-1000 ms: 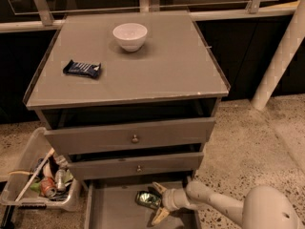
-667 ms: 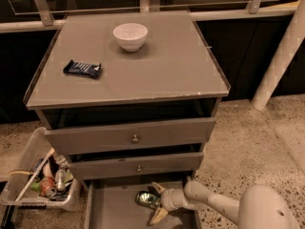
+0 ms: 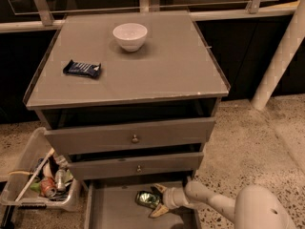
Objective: Pick green can from bottom drawer and place on counter
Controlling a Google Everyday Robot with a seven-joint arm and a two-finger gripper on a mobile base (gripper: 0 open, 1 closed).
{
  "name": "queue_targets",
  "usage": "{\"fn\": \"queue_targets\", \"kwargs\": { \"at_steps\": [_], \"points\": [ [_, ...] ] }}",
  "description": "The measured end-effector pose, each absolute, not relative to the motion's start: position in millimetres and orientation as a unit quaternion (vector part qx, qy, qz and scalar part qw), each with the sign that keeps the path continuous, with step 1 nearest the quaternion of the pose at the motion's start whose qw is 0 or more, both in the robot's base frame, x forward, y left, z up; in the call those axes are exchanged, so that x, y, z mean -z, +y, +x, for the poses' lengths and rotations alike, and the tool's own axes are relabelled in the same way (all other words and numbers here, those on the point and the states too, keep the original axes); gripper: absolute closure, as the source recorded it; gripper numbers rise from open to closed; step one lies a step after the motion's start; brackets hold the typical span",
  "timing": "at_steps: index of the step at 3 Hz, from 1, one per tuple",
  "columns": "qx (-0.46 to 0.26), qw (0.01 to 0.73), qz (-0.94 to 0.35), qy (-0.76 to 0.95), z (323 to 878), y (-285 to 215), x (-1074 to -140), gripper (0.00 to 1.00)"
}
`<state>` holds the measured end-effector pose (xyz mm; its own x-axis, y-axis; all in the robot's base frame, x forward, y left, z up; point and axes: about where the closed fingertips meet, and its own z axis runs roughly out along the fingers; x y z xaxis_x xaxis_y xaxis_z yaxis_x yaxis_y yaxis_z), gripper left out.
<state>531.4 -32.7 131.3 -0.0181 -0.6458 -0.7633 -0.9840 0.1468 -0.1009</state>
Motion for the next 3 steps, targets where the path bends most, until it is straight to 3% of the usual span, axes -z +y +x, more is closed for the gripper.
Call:
{"fn": "queue_targets", "kwargs": {
  "at_steps": [3],
  "points": [
    [-0.242,0.35,-0.607,0.671,531.4,-32.7,-131.3,0.88]
  ]
}}
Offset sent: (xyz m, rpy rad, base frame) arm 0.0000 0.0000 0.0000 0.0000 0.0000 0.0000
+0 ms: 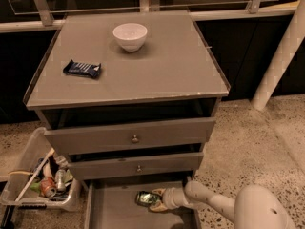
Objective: Pick green can from bottom drawer and place on counter
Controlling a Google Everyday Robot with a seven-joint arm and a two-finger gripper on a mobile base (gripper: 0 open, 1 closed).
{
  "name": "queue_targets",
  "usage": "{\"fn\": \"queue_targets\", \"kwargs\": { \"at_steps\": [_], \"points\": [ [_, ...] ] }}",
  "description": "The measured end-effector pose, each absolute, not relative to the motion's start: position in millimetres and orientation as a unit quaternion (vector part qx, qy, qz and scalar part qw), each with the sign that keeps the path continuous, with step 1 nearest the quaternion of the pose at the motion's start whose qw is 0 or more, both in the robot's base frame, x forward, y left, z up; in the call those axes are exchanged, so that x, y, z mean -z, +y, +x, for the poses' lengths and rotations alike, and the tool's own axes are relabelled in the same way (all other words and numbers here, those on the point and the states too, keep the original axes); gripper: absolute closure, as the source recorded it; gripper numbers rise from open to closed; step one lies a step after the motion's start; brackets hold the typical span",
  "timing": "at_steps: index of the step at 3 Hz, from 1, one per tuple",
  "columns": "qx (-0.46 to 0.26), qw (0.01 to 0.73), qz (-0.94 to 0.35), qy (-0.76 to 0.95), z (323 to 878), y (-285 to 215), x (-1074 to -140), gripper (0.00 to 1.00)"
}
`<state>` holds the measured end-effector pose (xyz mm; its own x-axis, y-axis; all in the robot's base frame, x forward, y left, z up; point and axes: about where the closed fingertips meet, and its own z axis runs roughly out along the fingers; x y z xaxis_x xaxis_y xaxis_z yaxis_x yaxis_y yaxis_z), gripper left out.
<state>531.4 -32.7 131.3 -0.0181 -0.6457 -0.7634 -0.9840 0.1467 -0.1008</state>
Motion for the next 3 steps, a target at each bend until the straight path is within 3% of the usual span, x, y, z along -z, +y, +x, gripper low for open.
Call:
{"fn": "queue_targets", "kwargs": {
  "at_steps": [1,3],
  "points": [
    [-0.248,0.342,-0.601,0.678,537,-36,-125,1.0],
    [-0.239,0.348,-0.614,0.667,524,-54,-152,1.0]
  ]
}}
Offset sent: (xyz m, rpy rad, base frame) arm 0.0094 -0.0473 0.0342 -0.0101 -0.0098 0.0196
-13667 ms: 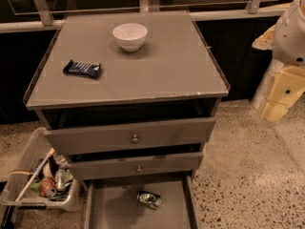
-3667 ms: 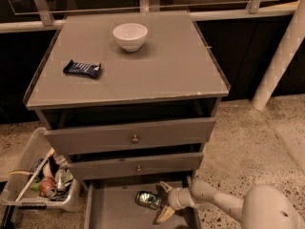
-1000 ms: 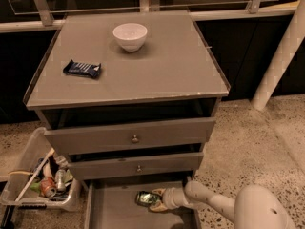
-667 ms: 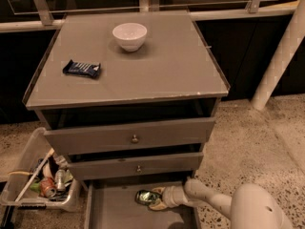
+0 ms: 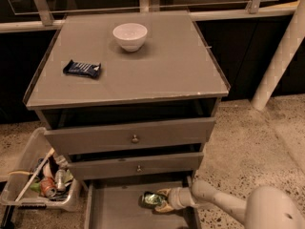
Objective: Pick green can from bottom drawer and place on counter
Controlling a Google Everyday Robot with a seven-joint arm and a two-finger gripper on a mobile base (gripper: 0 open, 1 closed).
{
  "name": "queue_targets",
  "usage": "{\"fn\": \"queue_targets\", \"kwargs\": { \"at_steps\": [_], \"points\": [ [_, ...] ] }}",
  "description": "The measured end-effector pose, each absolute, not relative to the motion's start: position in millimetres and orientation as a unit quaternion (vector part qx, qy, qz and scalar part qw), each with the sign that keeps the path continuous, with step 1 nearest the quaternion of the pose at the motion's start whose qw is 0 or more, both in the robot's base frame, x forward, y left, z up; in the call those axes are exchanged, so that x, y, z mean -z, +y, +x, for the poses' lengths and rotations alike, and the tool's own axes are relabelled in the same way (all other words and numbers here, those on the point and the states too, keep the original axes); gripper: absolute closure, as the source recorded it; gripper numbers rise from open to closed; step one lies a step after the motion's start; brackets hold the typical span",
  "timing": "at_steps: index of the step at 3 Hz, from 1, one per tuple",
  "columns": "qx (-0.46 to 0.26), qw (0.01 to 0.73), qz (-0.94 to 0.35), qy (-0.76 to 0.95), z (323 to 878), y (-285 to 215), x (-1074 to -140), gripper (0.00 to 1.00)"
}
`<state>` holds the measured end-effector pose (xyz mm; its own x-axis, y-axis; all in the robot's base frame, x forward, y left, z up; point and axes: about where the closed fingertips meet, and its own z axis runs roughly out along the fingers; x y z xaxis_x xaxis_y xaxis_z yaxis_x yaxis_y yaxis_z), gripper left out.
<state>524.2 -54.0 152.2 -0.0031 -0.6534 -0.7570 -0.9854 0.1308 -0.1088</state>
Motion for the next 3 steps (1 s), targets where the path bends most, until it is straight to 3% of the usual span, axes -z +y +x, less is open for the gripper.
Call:
{"fn": "queue_targets", "kwargs": {
  "at_steps": [3],
  "points": [
    [-0.221,0.392,-0.635,0.628,470,-124,-284,1.0]
  ]
}}
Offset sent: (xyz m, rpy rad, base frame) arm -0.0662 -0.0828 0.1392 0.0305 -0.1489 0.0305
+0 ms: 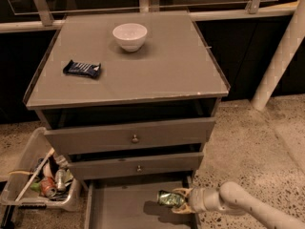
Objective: Pick green can from bottom drawer and place on counter
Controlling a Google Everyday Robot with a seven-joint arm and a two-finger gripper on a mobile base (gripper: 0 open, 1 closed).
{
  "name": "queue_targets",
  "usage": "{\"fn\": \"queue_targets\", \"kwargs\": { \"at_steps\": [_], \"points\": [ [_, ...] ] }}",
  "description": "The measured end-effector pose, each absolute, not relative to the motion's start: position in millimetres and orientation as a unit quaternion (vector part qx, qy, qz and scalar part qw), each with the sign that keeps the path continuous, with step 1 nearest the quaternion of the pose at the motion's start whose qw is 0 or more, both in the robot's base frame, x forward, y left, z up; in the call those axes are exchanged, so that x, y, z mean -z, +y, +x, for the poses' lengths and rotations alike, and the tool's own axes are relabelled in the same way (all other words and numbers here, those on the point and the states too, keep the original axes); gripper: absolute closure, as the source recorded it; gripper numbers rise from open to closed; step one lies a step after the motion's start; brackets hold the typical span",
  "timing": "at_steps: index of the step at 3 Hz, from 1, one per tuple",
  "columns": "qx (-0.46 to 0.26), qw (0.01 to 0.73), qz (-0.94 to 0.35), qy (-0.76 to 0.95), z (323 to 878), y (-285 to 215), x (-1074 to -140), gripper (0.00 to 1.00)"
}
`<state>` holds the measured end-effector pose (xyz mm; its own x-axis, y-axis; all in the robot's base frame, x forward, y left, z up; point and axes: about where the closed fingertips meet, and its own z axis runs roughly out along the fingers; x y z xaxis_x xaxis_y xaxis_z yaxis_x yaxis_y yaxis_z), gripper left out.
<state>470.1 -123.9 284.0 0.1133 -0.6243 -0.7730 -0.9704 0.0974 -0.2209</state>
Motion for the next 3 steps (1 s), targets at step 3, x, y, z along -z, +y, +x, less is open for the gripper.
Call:
{"fn": "queue_targets", "kwargs": {
  "at_steps": [3],
  "points": [
    [-0.171,0.383,-0.668,0.615,479,-164,-480,1.0]
  ]
}}
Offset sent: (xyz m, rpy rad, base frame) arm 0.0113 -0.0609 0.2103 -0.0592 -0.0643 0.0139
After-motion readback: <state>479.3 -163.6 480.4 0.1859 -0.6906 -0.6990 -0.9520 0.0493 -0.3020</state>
